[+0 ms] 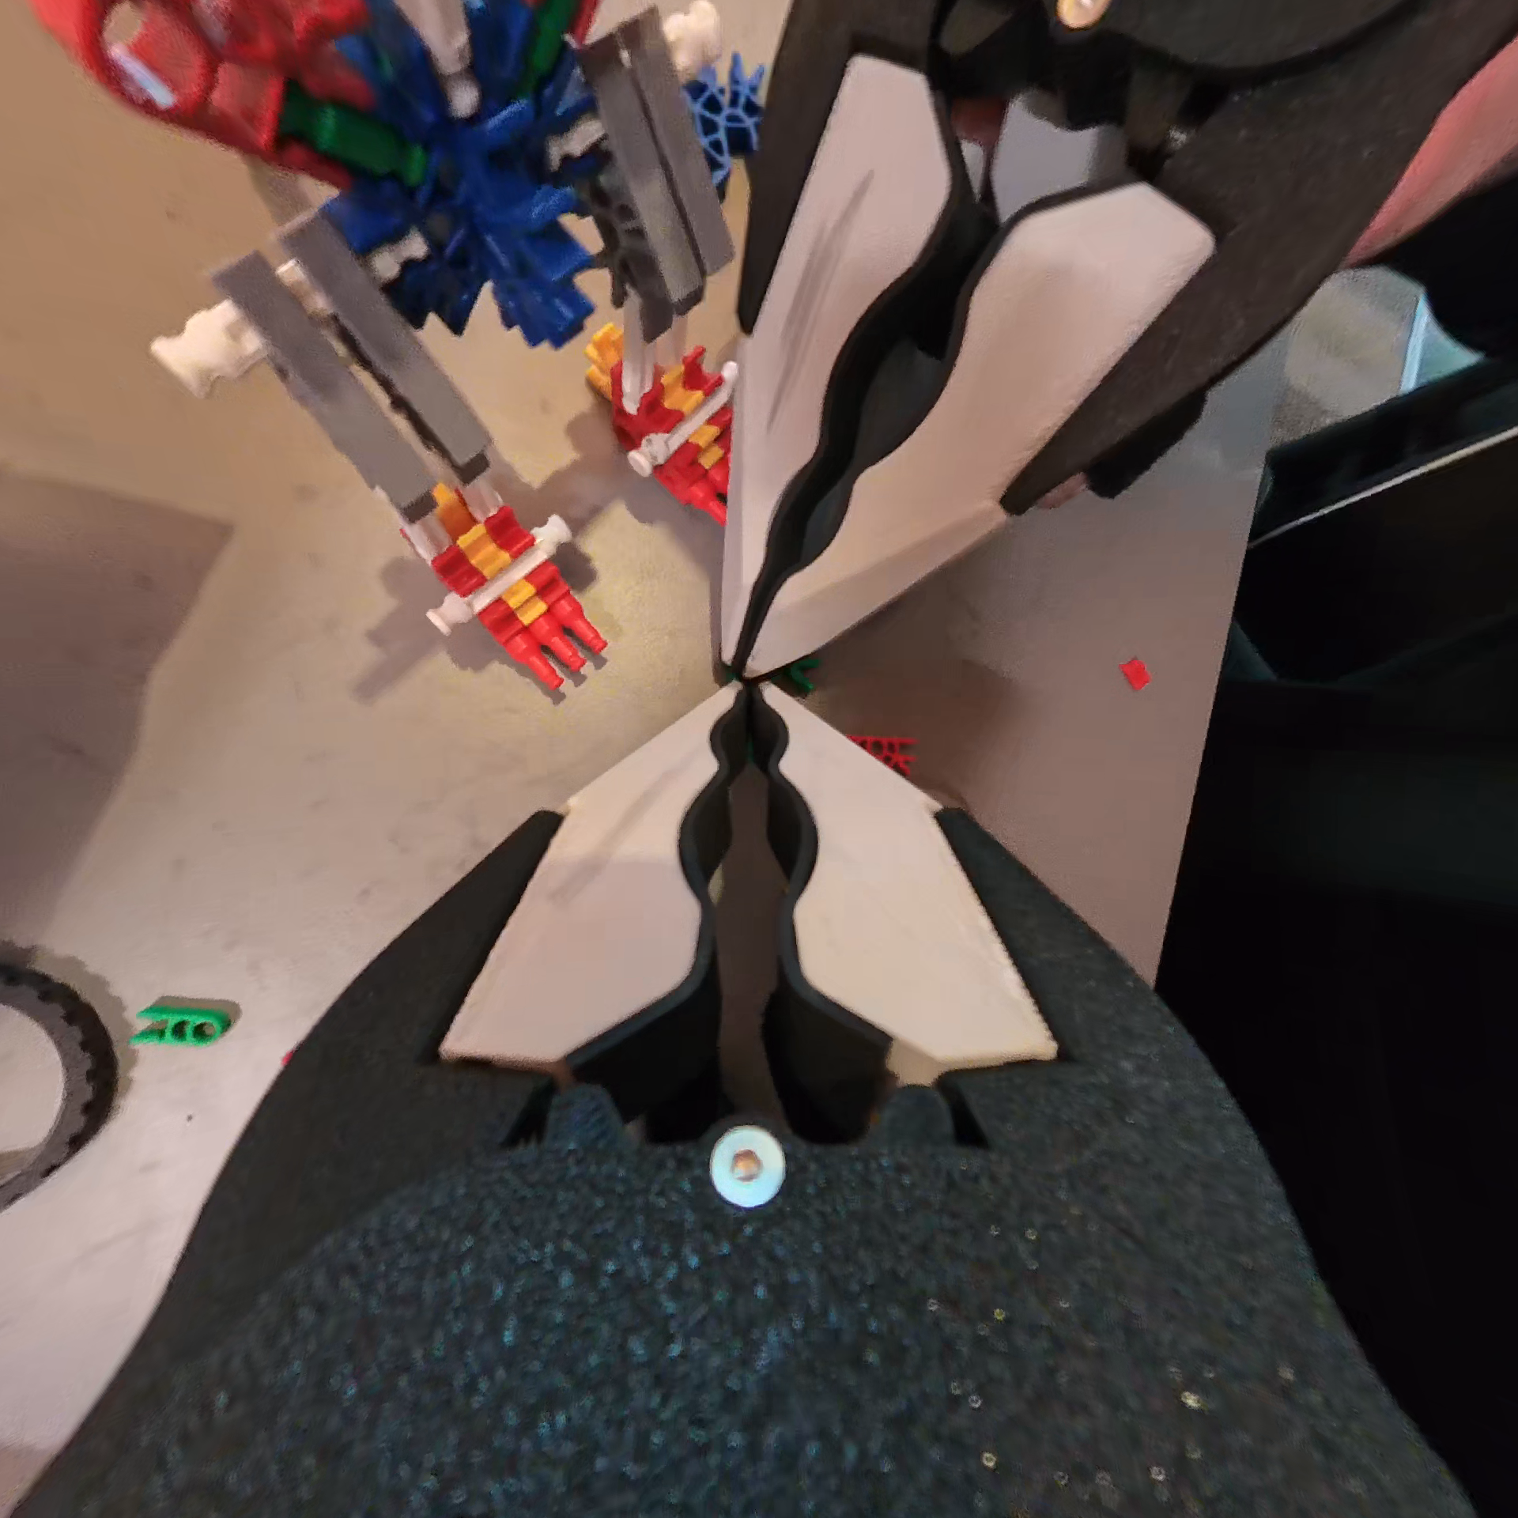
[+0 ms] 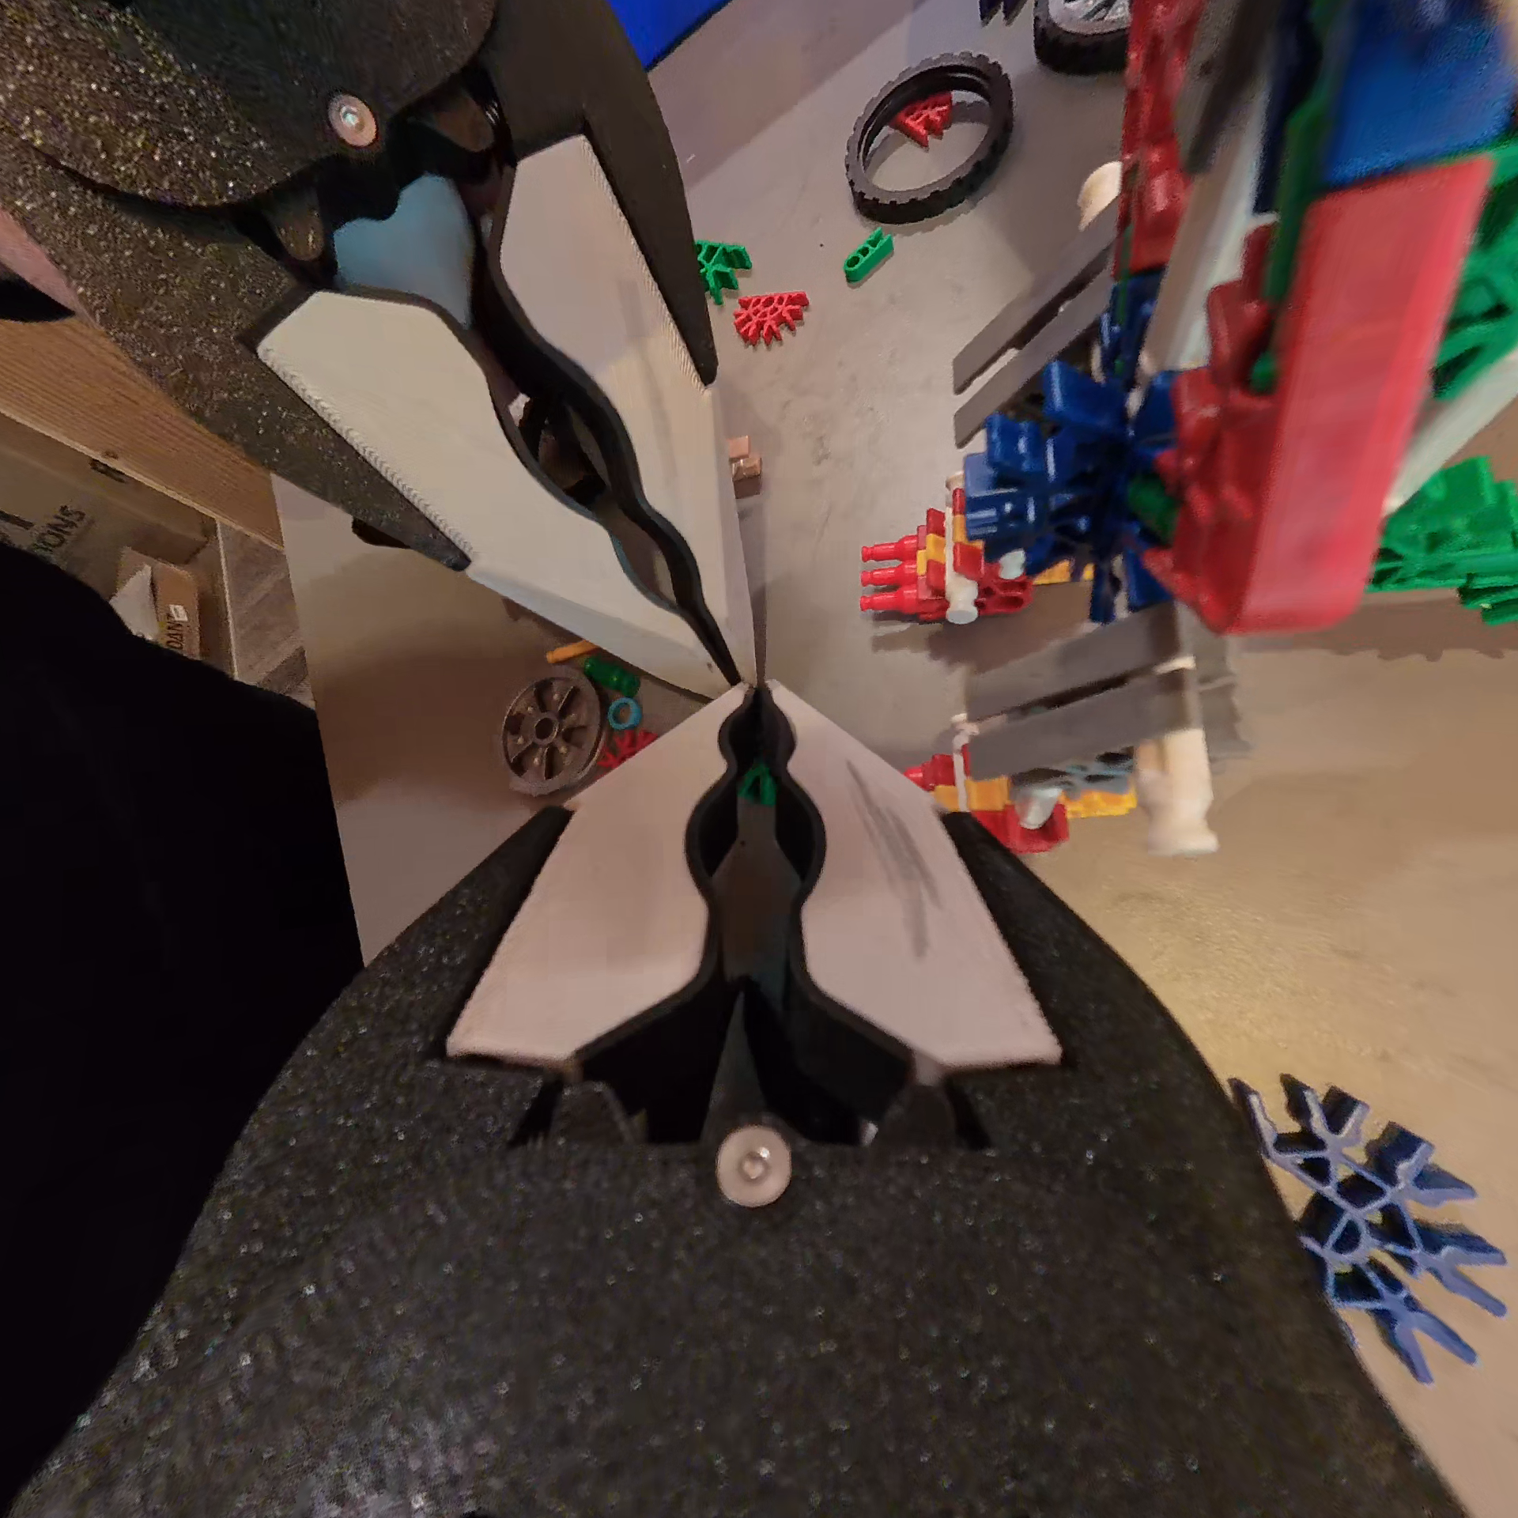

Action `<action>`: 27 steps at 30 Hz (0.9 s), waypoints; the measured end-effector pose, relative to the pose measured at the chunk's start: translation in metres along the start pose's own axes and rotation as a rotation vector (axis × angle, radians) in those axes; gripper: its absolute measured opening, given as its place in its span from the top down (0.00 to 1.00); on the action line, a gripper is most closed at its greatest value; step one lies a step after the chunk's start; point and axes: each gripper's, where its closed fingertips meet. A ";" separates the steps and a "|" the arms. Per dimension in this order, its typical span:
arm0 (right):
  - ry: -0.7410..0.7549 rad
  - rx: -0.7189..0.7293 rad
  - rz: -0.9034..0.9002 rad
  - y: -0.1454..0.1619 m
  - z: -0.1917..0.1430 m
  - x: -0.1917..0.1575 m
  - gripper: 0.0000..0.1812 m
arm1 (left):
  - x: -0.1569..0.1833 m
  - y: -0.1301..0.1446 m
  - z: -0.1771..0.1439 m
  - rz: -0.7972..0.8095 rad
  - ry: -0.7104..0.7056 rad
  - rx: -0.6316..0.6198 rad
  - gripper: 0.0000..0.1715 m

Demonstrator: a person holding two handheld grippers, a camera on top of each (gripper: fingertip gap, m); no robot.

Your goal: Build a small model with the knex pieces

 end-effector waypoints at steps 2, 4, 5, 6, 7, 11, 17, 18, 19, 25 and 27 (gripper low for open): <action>0.002 0.000 -0.003 0.001 0.000 -0.001 1.00 | 0.001 0.000 -0.001 -0.043 0.010 0.022 1.00; -0.004 -0.002 -0.002 0.001 0.000 -0.001 1.00 | 0.001 0.001 -0.003 -0.047 0.009 0.042 1.00; -0.004 -0.001 0.001 0.001 0.000 -0.001 1.00 | 0.001 0.001 -0.006 -0.055 0.014 0.060 1.00; -0.003 0.002 0.005 0.001 -0.001 -0.001 1.00 | 0.000 0.000 -0.009 -0.054 0.009 0.073 1.00; -0.003 0.007 0.009 0.000 -0.001 0.000 1.00 | -0.002 0.002 -0.012 -0.052 -0.004 0.072 1.00; -0.004 0.010 0.001 -0.001 -0.001 -0.001 1.00 | 0.002 0.005 -0.011 -0.049 0.001 0.070 1.00; 0.023 -0.020 -0.069 0.000 0.003 -0.005 1.00 | 0.003 0.005 -0.008 -0.032 -0.025 0.083 1.00; 0.027 -0.027 -0.080 0.000 0.004 -0.005 1.00 | 0.002 0.006 -0.007 -0.029 -0.032 0.075 1.00; 0.034 -0.038 -0.094 0.001 0.005 -0.006 1.00 | 0.000 0.006 -0.006 -0.023 -0.048 0.076 1.00; 0.096 -0.099 -0.190 0.002 0.006 -0.009 1.00 | 0.004 0.008 -0.006 0.017 -0.054 0.060 1.00; 0.113 -0.112 -0.214 0.003 0.007 -0.010 1.00 | 0.004 0.009 -0.007 0.004 -0.051 0.080 1.00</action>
Point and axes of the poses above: each gripper's, where its closed fingertips meet, z out along the fingers, y out of its underside, x = y × z across the jaws, and after that the axes turned 1 degree about y, right-handed
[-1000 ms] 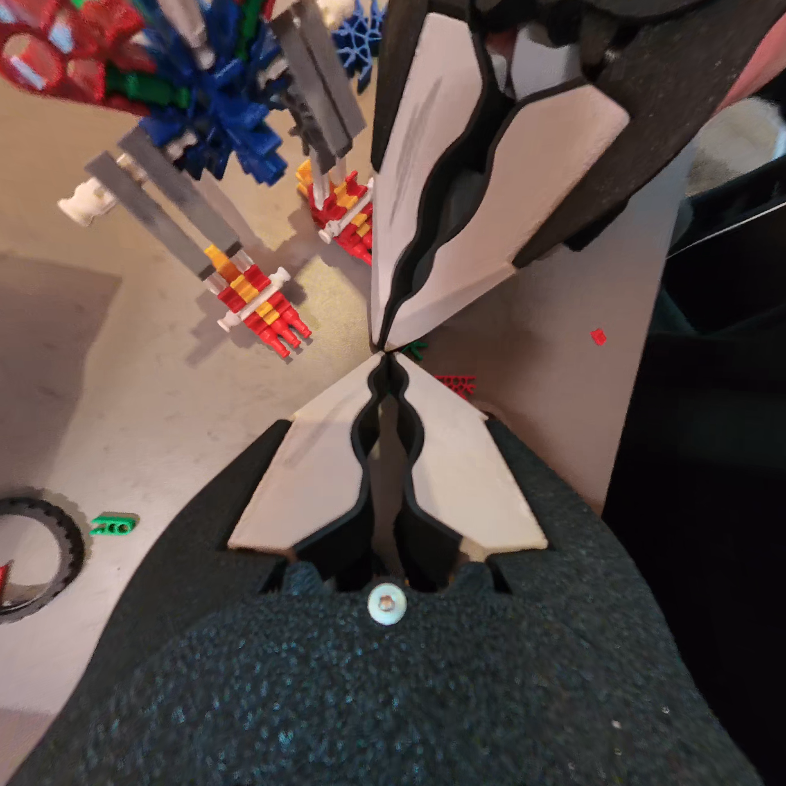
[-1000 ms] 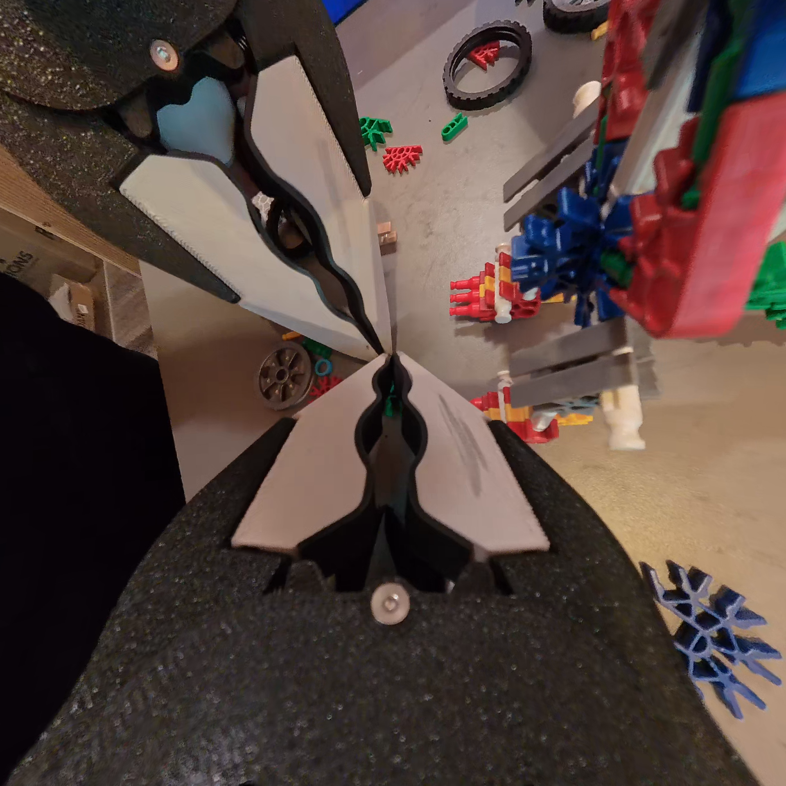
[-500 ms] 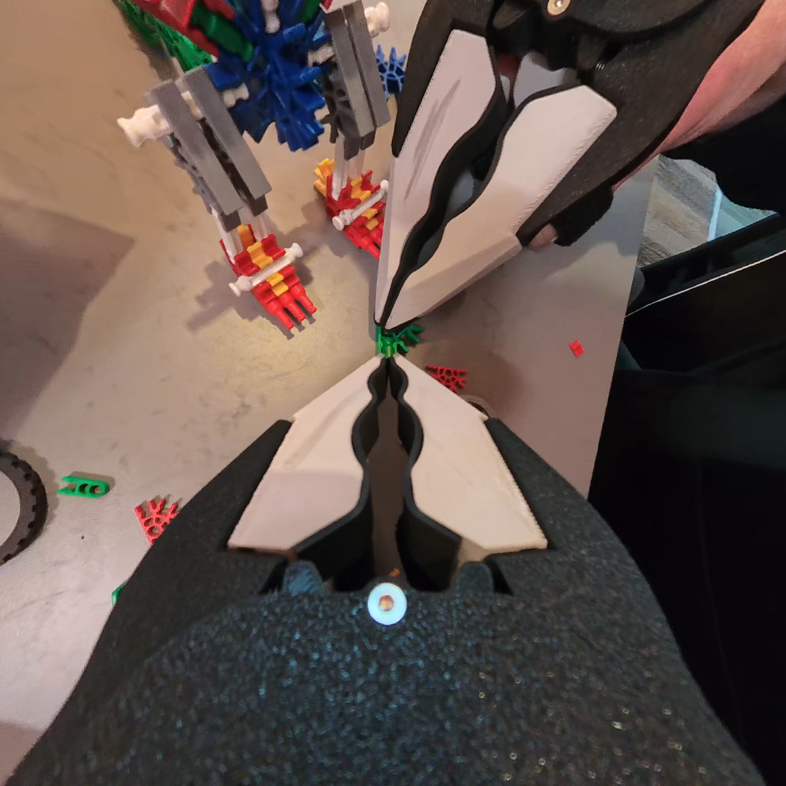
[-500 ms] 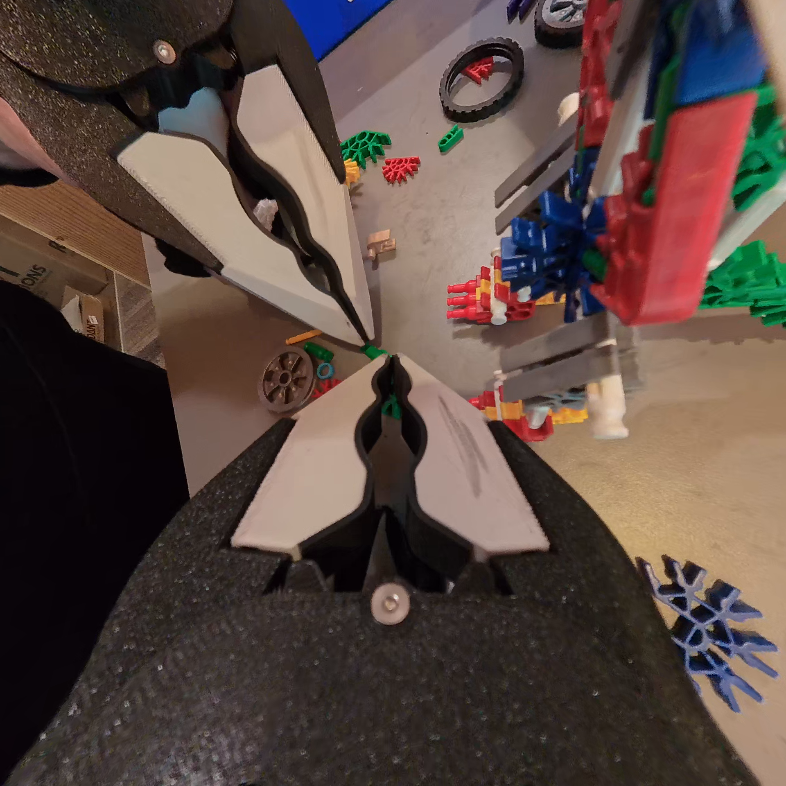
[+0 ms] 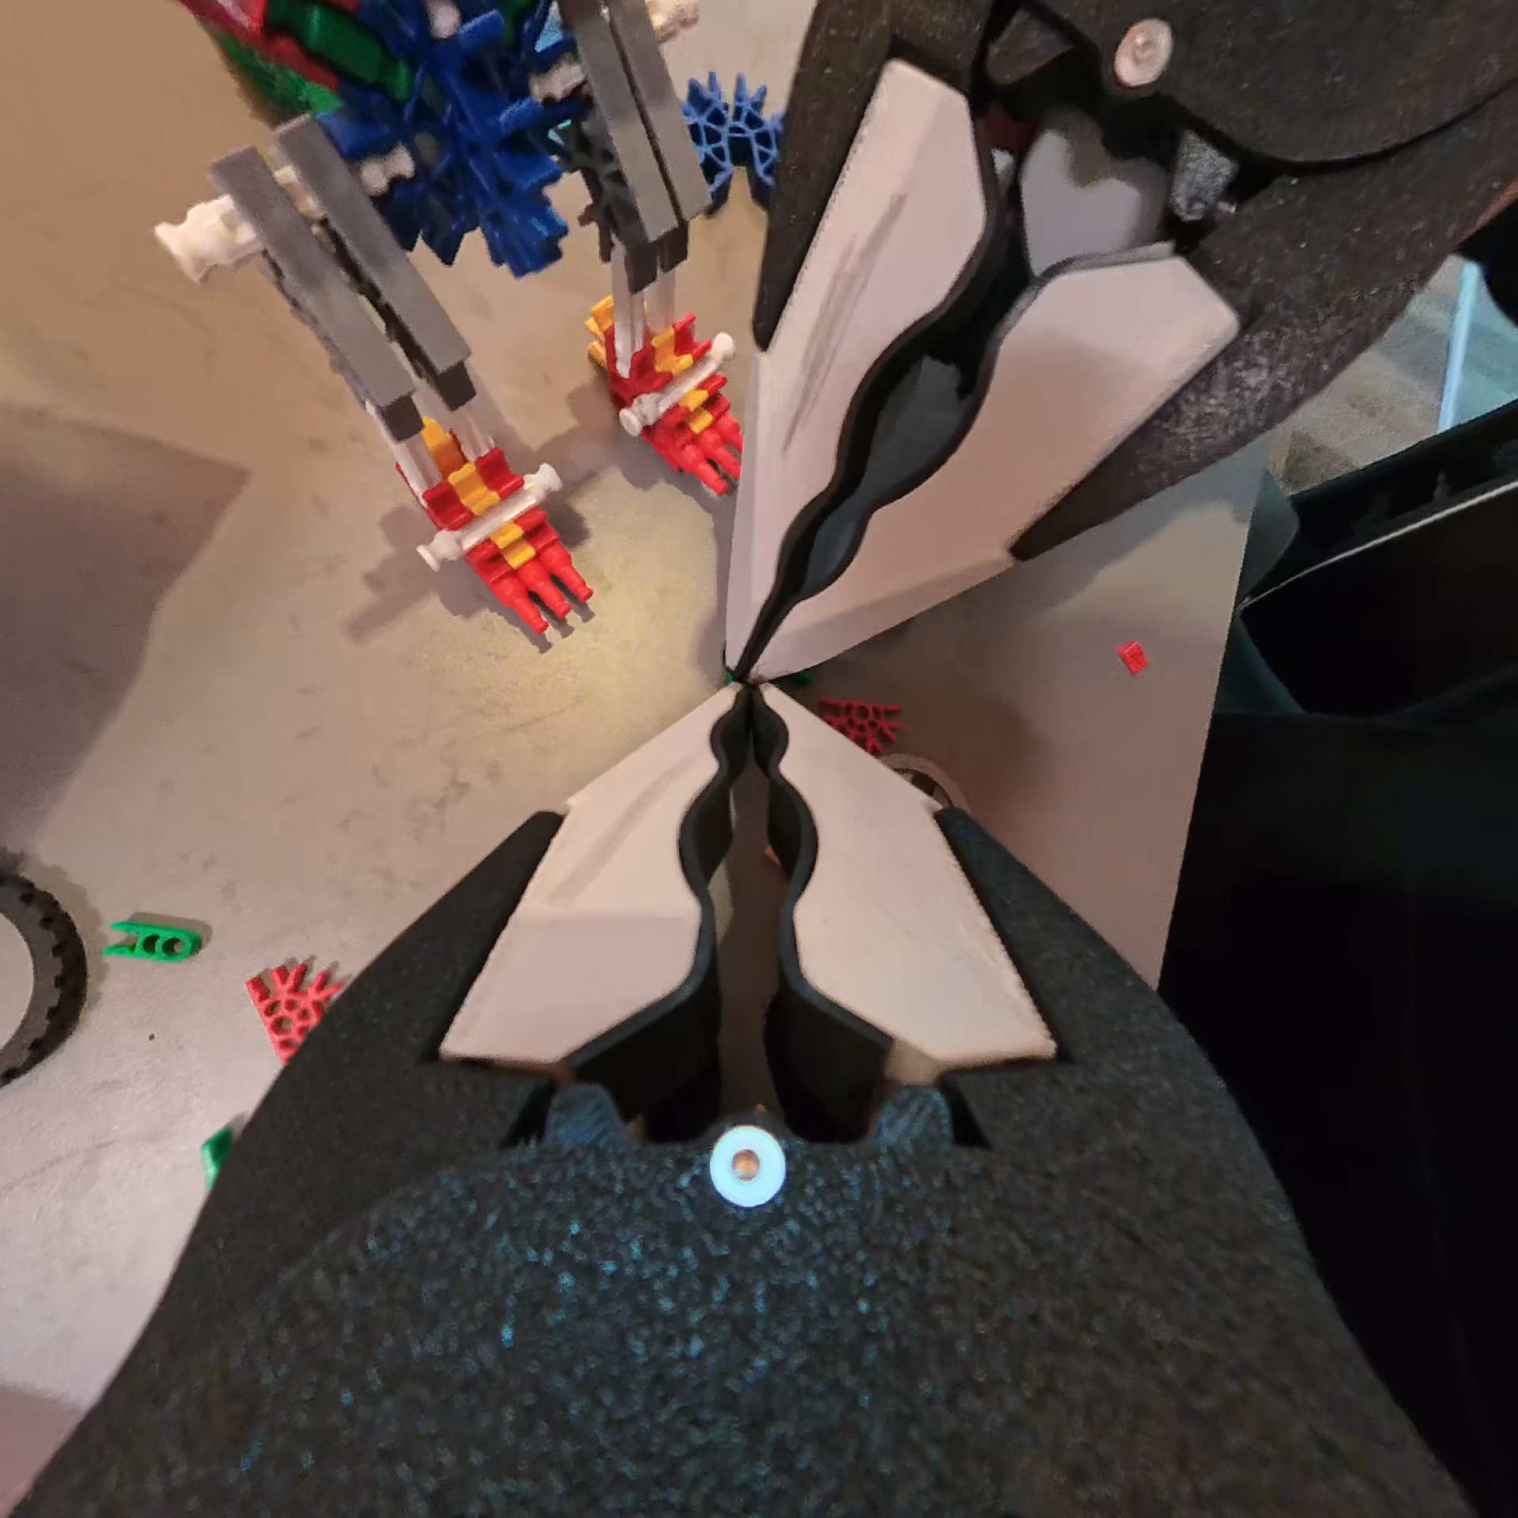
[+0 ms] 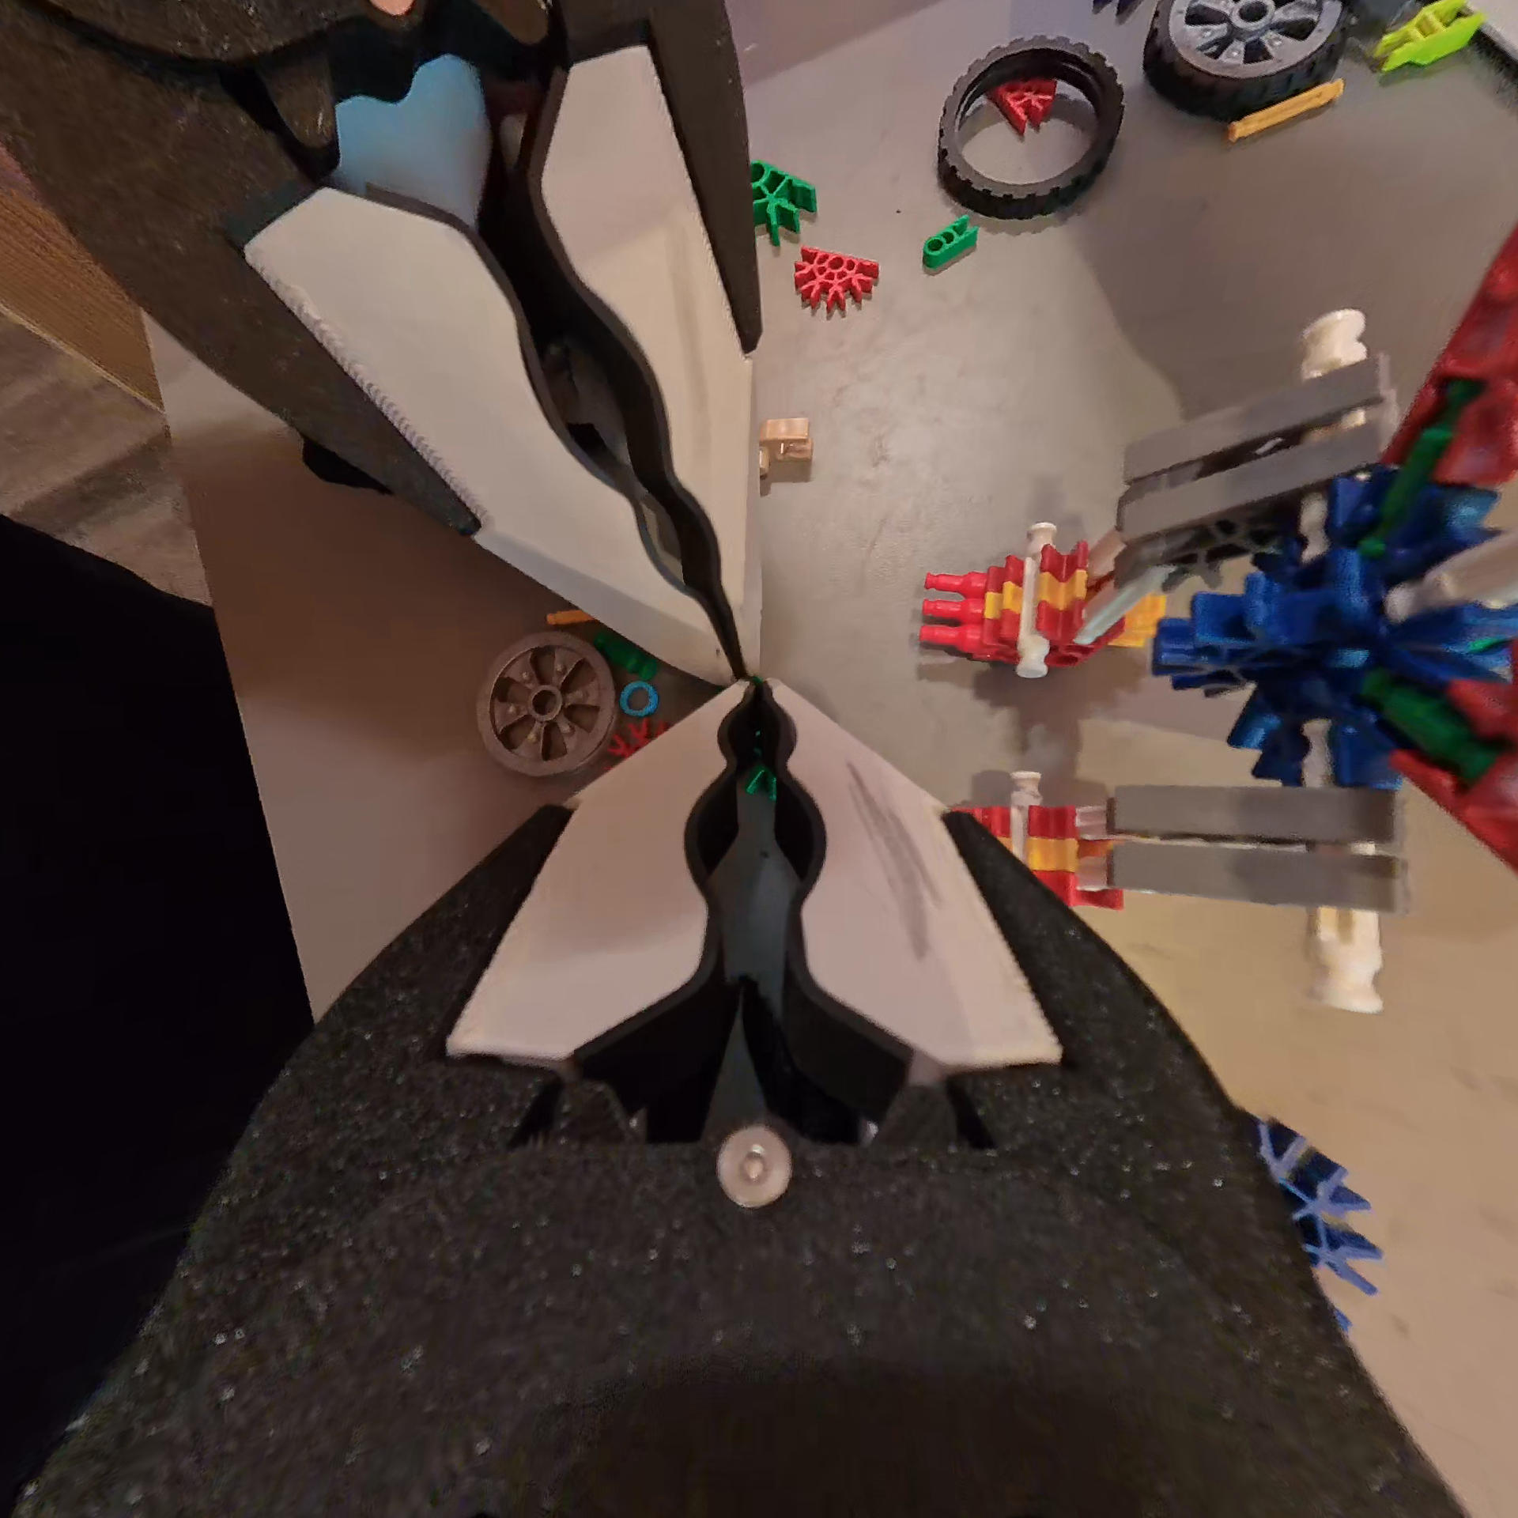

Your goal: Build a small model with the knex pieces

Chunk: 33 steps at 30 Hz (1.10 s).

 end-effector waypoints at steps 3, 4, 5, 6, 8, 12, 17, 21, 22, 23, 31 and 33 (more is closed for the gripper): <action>0.025 -0.041 -0.045 0.000 0.001 -0.001 1.00 | -0.001 0.001 -0.003 -0.019 0.002 0.018 1.00; 0.032 -0.054 -0.059 0.000 0.001 -0.001 1.00 | 0.001 0.002 -0.004 -0.019 0.009 0.016 1.00; 0.037 -0.065 -0.072 0.000 0.001 -0.002 1.00 | 0.003 0.003 -0.005 -0.018 0.015 0.011 1.00; 0.038 -0.072 -0.077 0.000 0.001 -0.002 1.00 | 0.004 0.003 -0.005 -0.011 0.011 0.008 1.00; 0.034 -0.084 -0.081 0.001 0.001 -0.002 1.00 | 0.003 0.003 -0.004 -0.011 0.007 0.012 1.00; 0.033 -0.120 -0.102 0.001 0.002 -0.002 1.00 | 0.000 0.004 -0.003 -0.003 -0.009 0.001 1.00; 0.036 -0.182 -0.153 0.000 0.004 -0.004 1.00 | 0.002 0.008 -0.003 0.041 -0.024 -0.005 1.00; 0.064 -0.258 -0.207 -0.001 0.005 -0.004 1.00 | 0.003 0.009 -0.003 0.091 -0.054 0.005 1.00; 0.056 -0.265 -0.203 -0.001 0.005 -0.004 1.00 | 0.002 0.009 -0.003 0.080 -0.044 0.012 1.00; 0.043 -0.265 -0.197 -0.001 0.005 -0.004 1.00 | 0.003 0.009 -0.003 0.068 -0.035 0.021 1.00; 0.013 -0.139 -0.061 -0.008 -0.017 0.000 0.99 | -0.005 0.012 -0.024 -0.077 -0.031 0.120 1.00; 0.022 -0.141 -0.043 -0.002 -0.022 0.002 0.99 | -0.006 0.014 -0.031 -0.076 -0.034 0.129 1.00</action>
Point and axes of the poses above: each gripper's, where its closed fingertips meet, z out along the fingers, y out of its underside, x = y × z across the jaws, and after that the axes turned 1 degree about y, right-handed
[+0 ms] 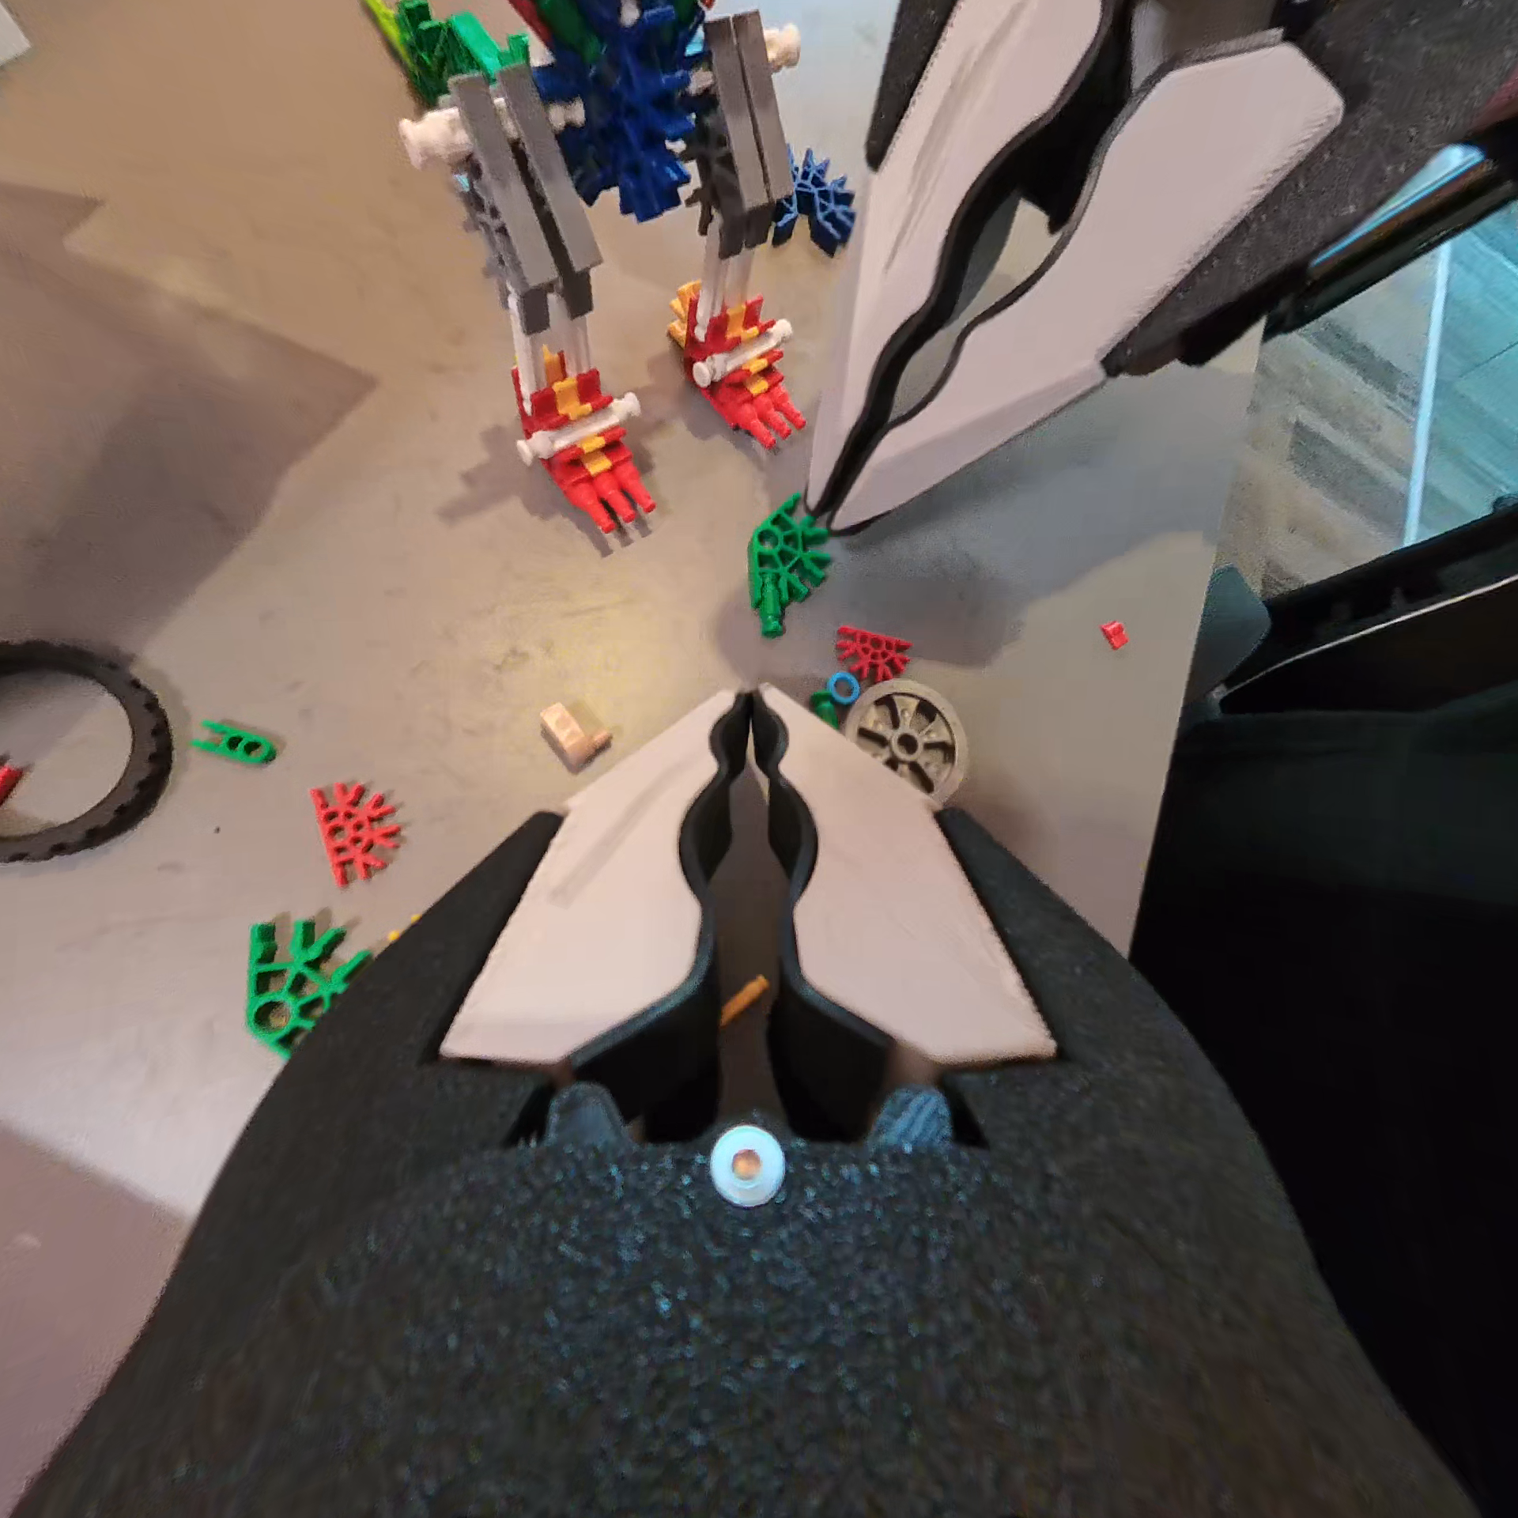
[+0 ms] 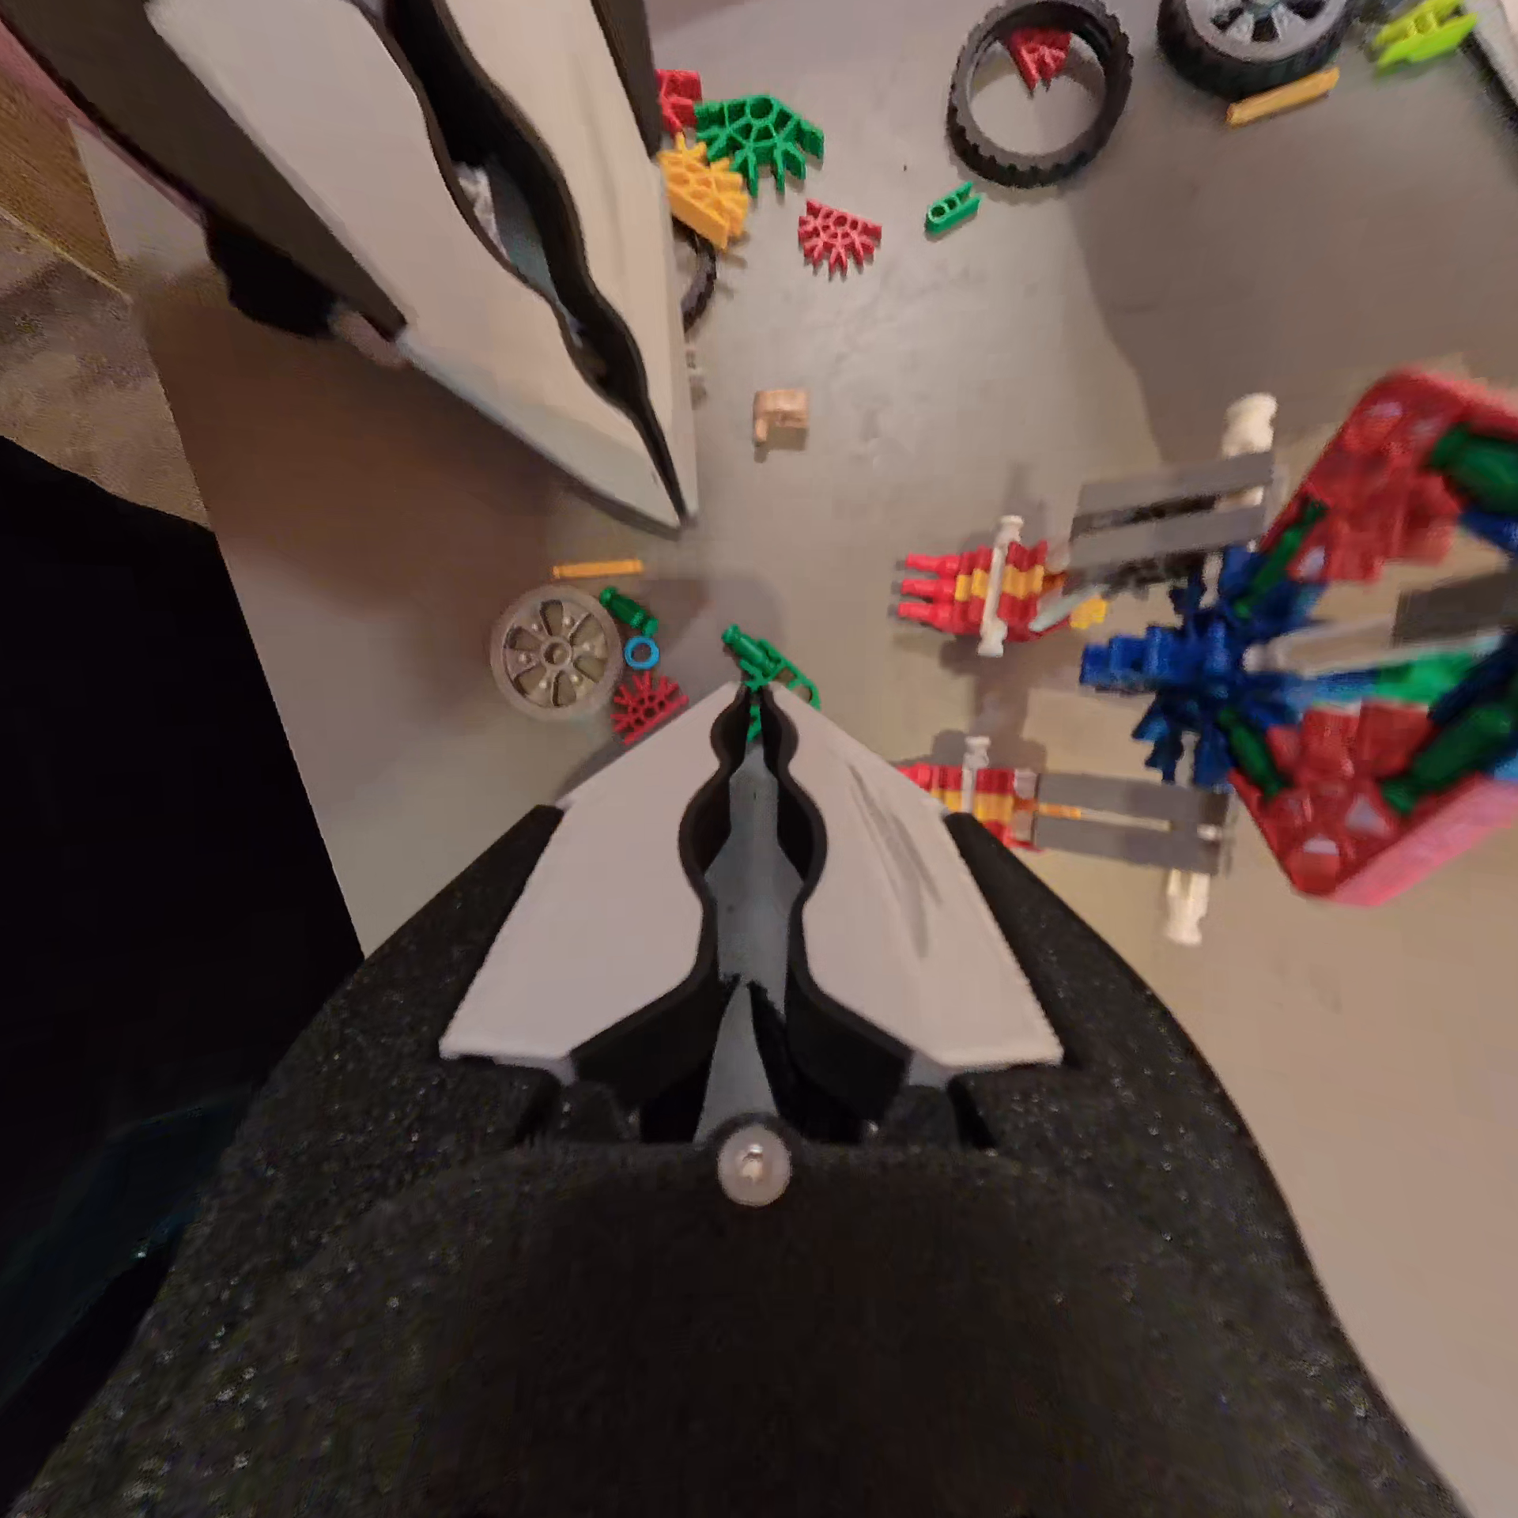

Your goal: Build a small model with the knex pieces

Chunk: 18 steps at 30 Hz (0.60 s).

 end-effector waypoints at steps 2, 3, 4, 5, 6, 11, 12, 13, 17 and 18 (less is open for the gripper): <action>-0.011 0.014 0.039 0.005 -0.002 -0.002 0.99 | 0.002 0.004 -0.004 0.012 0.000 -0.016 1.00; -0.014 0.020 0.051 0.007 -0.002 -0.005 0.99 | 0.004 0.006 -0.006 0.018 0.000 -0.018 1.00; -0.014 0.023 0.062 0.009 -0.002 -0.009 0.99 | 0.006 0.007 -0.007 0.020 0.000 -0.019 1.00; -0.016 0.025 0.072 0.011 -0.002 -0.012 0.98 | 0.008 0.010 -0.008 0.019 0.002 -0.020 0.99; -0.017 0.027 0.080 0.012 -0.002 -0.016 0.98 | 0.009 0.012 -0.008 0.017 0.005 -0.021 0.99; -0.008 0.033 0.122 0.017 0.007 -0.030 0.90 | 0.017 0.020 -0.005 0.043 0.020 -0.032 0.96; -0.003 0.033 0.124 0.017 0.009 -0.033 0.89 | 0.019 0.019 -0.005 0.057 0.022 -0.034 0.95; 0.002 0.040 0.128 0.016 0.009 -0.034 0.89 | 0.020 0.019 -0.004 0.073 0.021 -0.035 0.95; 0.056 0.059 0.153 0.017 0.009 -0.027 0.89 | 0.020 0.019 0.003 0.111 0.015 -0.050 0.94; 0.062 0.059 0.160 0.017 0.009 -0.026 0.89 | 0.020 0.019 0.005 0.115 0.017 -0.052 0.94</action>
Point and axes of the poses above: each gripper's, where its closed fingertips meet, z out along the fingers, y out of its underside, x = y × z across the jaws, and after that the axes turned 1 degree about y, right-handed
